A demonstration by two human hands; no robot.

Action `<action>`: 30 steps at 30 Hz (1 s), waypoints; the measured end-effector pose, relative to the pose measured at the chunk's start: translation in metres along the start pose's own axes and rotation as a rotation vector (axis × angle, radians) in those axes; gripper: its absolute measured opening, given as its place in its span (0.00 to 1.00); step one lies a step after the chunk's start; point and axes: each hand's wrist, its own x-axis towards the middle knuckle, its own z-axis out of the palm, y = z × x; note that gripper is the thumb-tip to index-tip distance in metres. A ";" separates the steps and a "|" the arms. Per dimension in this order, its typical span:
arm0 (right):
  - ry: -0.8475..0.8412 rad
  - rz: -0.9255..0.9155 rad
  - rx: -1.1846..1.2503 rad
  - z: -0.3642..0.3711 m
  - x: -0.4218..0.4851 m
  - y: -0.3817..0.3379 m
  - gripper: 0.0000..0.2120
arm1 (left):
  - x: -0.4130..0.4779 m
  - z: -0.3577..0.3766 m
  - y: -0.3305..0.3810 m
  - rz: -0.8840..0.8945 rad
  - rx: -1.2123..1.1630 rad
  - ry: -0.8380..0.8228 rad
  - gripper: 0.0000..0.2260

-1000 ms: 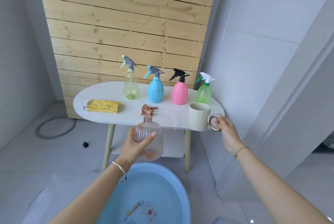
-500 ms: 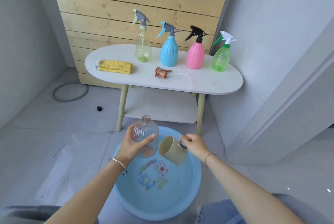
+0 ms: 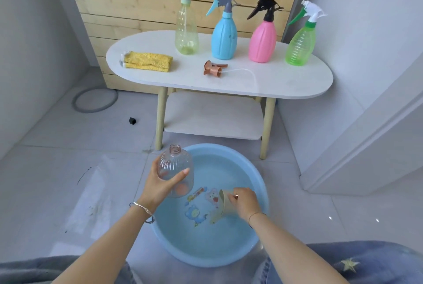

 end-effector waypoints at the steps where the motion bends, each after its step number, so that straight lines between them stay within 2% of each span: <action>1: -0.012 -0.010 0.003 0.003 0.000 -0.001 0.23 | 0.001 0.001 -0.001 -0.001 -0.006 0.003 0.48; 5: -0.031 -0.007 0.116 0.015 0.001 -0.009 0.22 | 0.005 0.000 -0.005 0.000 -0.028 0.026 0.43; 11: -0.075 0.119 0.514 0.009 -0.001 -0.020 0.20 | 0.007 -0.005 -0.005 -0.013 -0.067 0.055 0.47; 14: -0.042 0.195 0.709 -0.008 -0.004 -0.021 0.20 | 0.005 -0.006 0.000 0.012 -0.104 0.077 0.45; 16: -0.020 0.207 0.796 -0.024 -0.006 -0.024 0.16 | 0.004 -0.006 0.006 0.030 -0.130 0.095 0.45; 23: 0.077 0.120 0.947 -0.120 -0.018 -0.049 0.08 | 0.005 -0.010 0.030 0.122 -0.166 0.101 0.44; 30: 0.201 -0.024 1.026 -0.199 -0.041 -0.058 0.16 | -0.009 0.007 0.033 0.202 -0.110 -0.021 0.39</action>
